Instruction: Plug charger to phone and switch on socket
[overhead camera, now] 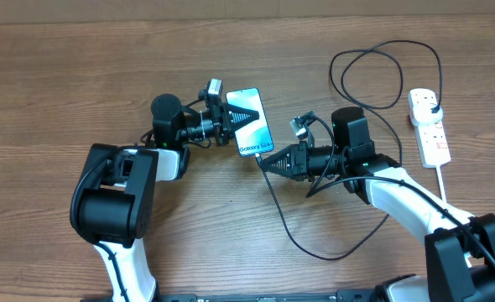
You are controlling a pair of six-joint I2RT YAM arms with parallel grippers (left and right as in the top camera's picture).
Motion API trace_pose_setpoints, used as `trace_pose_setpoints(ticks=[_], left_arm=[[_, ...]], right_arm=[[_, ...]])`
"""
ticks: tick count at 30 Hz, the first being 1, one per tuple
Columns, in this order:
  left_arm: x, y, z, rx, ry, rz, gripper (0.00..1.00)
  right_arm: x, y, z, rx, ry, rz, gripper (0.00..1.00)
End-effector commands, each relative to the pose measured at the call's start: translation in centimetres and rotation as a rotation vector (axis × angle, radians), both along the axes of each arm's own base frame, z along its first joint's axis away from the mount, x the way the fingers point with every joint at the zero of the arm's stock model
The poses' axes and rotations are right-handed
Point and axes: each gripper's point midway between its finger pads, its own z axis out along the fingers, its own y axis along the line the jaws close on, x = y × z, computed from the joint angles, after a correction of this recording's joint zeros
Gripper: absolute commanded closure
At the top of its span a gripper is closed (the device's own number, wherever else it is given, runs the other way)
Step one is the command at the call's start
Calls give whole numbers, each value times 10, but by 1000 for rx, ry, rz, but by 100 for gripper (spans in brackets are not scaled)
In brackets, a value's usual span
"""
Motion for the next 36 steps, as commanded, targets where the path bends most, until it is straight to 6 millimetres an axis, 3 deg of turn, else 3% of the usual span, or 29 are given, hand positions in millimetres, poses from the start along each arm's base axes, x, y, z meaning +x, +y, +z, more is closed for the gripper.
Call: trace_pose_setpoints(ticks=[1, 36], left_arm=[[-3, -2, 3, -4, -11, -13, 96], [-10, -4, 3, -1, -39, -53, 96]], right_arm=[[3, 0, 2, -12, -8, -24, 96], [23, -3, 0, -44, -7, -128, 96]])
